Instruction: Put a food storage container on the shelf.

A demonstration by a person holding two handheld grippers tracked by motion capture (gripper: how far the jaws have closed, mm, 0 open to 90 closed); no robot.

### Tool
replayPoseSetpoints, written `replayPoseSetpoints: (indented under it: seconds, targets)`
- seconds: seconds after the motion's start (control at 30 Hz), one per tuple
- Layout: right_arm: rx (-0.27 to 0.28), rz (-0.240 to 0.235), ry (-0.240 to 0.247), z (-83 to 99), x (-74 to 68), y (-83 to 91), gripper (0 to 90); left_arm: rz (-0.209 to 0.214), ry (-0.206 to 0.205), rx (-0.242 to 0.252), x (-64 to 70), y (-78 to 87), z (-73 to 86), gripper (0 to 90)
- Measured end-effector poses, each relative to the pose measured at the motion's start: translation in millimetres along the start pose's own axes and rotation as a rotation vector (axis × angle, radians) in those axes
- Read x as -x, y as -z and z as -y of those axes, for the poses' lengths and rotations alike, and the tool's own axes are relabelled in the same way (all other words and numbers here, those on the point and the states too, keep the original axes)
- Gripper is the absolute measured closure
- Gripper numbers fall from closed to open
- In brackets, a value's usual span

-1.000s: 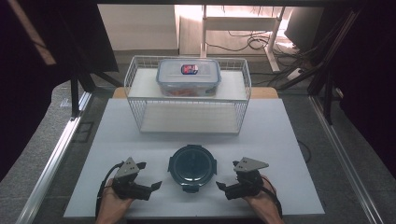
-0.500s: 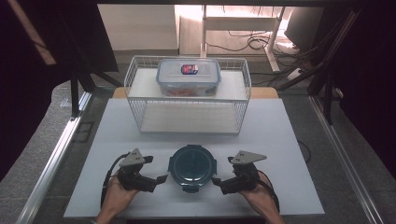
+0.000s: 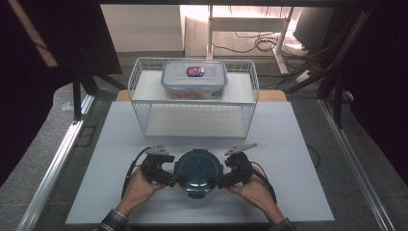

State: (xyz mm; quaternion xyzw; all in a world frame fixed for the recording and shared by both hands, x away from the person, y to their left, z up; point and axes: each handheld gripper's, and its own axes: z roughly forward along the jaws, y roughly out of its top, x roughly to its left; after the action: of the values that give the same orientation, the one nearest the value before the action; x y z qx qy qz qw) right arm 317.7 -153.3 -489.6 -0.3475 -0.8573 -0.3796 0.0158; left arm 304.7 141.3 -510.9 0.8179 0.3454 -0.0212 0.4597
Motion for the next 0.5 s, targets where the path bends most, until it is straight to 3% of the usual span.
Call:
replayPoseSetpoints:
  seconds: [0.1,0.17,0.2,0.3,0.5]
  targets:
    - [-0.019,-0.072,-0.043,3.5,3.2,-3.0,6.5,0.096,0.04,-0.038,-3.0,-2.5,4.6,6.4]
    - [-0.031,-0.12,-0.072,5.4,3.5,-3.8,11.3,0.099,0.061,-0.041,-1.5,-3.4,7.8,7.6]
    - [-0.029,-0.123,-0.08,6.1,4.0,-3.9,11.9,0.109,0.076,-0.046,-2.5,-2.4,8.3,9.1]
    - [-0.031,-0.132,-0.084,7.0,6.2,0.2,17.0,0.129,0.072,-0.035,-4.7,4.0,11.0,16.0]
    - [0.007,-0.198,-0.178,12.4,13.1,13.5,35.3,0.16,0.105,0.012,0.7,22.0,22.6,38.9]
